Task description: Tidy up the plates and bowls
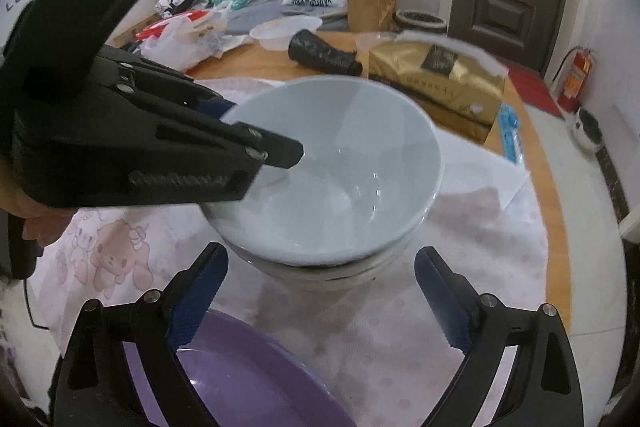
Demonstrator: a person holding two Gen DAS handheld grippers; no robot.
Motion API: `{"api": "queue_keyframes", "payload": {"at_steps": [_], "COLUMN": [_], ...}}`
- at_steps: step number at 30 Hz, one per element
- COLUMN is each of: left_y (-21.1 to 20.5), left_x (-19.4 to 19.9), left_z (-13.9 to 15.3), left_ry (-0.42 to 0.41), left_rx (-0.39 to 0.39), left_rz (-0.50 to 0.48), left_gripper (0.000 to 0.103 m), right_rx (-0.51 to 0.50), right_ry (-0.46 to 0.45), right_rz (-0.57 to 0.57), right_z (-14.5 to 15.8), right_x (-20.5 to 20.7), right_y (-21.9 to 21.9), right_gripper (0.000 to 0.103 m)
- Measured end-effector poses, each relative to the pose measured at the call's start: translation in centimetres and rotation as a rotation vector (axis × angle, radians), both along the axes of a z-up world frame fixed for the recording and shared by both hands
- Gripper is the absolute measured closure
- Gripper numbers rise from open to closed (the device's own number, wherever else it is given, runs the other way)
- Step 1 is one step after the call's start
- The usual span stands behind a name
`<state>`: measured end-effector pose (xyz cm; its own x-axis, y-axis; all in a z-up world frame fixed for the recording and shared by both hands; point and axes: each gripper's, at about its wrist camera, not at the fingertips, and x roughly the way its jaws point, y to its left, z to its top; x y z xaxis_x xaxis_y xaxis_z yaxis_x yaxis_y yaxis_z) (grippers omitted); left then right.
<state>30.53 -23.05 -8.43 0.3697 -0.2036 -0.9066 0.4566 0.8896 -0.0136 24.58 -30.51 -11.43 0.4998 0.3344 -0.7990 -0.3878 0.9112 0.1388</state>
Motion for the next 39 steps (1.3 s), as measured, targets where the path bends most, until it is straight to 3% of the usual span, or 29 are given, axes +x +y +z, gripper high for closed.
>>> {"api": "queue_keyframes", "payload": {"at_steps": [7, 12, 24, 39], "left_y": [0.1, 0.2, 0.7, 1.6], "left_x": [0.8, 1.1, 1.8, 0.9], "left_z": [-0.6, -1.0, -1.2, -0.3], "left_ry": [0.018, 0.027, 0.044, 0.020], "left_rx": [-0.039, -0.065, -0.126, -0.110], "left_rz": [0.008, 0.008, 0.007, -0.002], "left_gripper": [0.079, 0.078, 0.078, 0.078], "right_rx": [-0.008, -0.026, -0.023, -0.042], "right_ry": [0.061, 0.095, 0.172, 0.065], "right_rz": [0.030, 0.032, -0.019, -0.043], "right_z": [-1.3, -1.6, -3.0, -2.1], "right_x": [1.6, 3.1, 4.9, 3.3], "right_y": [0.7, 1.5, 2.2, 2.9], "right_gripper": [0.010, 0.002, 0.001, 0.001]}}
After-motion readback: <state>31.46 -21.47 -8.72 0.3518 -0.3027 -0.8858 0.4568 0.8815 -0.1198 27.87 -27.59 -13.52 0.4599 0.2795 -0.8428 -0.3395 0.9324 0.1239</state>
